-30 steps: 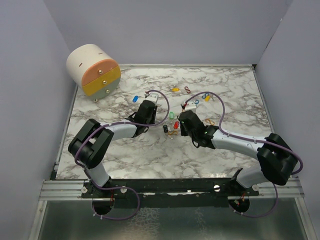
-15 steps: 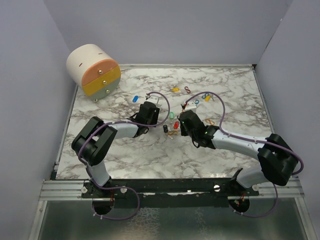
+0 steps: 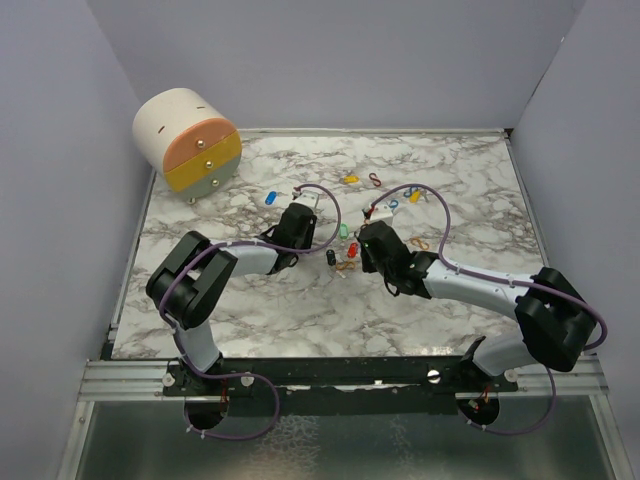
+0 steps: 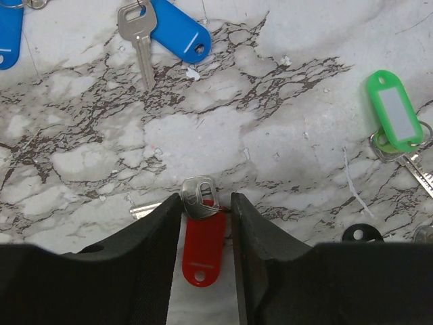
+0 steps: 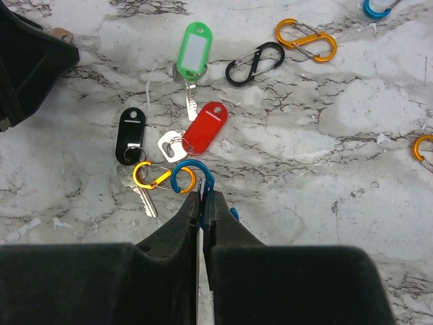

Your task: Put the keys on the keyring

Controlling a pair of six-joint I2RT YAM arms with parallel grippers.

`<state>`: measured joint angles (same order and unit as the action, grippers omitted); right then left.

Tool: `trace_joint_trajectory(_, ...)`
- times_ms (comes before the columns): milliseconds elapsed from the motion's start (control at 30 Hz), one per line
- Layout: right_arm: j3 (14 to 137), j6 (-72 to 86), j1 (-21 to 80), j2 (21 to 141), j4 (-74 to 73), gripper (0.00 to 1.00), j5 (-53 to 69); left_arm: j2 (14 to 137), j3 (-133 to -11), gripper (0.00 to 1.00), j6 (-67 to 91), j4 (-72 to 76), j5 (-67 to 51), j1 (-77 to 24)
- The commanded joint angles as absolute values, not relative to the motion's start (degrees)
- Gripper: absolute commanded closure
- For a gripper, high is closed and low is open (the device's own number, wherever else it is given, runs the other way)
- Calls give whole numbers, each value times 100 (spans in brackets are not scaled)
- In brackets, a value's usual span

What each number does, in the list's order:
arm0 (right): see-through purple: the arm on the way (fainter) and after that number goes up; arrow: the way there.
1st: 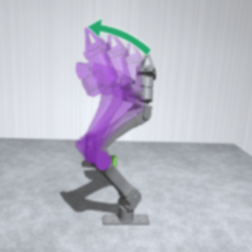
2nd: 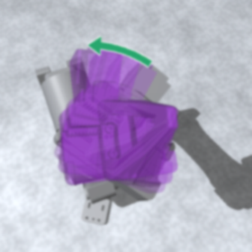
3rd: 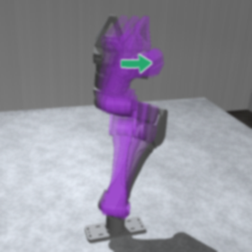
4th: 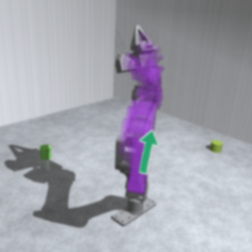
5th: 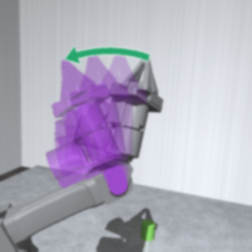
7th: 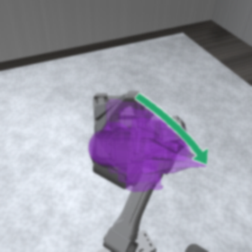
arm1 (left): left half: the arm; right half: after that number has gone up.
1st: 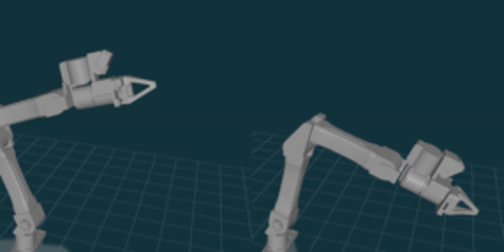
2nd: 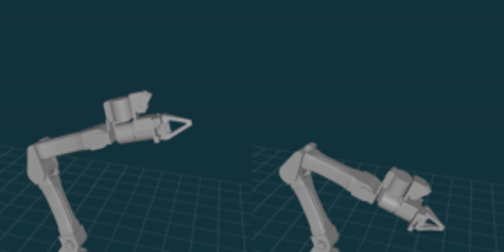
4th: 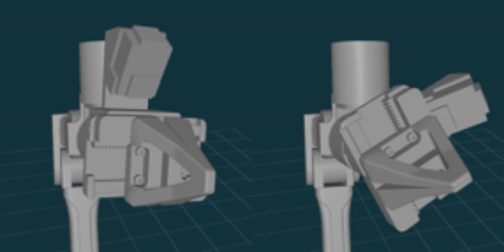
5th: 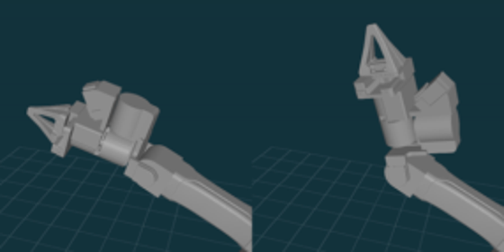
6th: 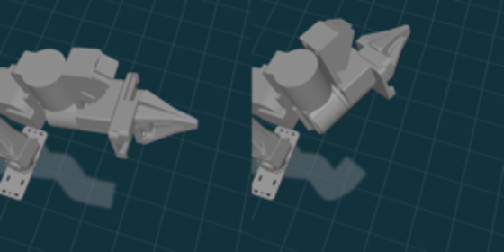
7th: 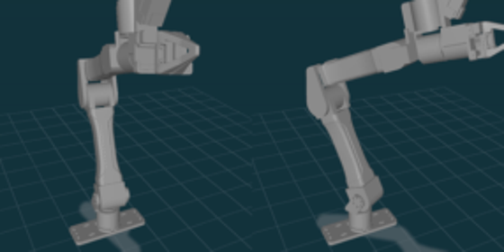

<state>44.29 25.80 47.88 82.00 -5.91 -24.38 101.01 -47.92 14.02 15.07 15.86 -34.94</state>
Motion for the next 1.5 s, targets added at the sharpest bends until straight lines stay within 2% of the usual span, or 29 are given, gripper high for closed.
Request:
trace_joint_trajectory(0, 4375, 2596, 4732, 8088, -395, 99, -2392, 10196, -4880, 64, 1419, 1564, 1434, -3481)
trace_joint_trajectory(500, 4377, 2598, 4729, 8088, -387, 99, -2382, 10070, -4841, 88, 1430, 1565, 1450, -3479)
trace_joint_trajectory(1233, 4192, 2509, 4721, 8020, 79, 99, -2154, 8995, -4657, 89, 1901, 1418, 954, -3480)
trace_joint_trajectory(1467, 4283, 2676, 4614, 8224, 390, 99, -1670, 8820, -4413, 89, 2357, 1766, 528, -3488)
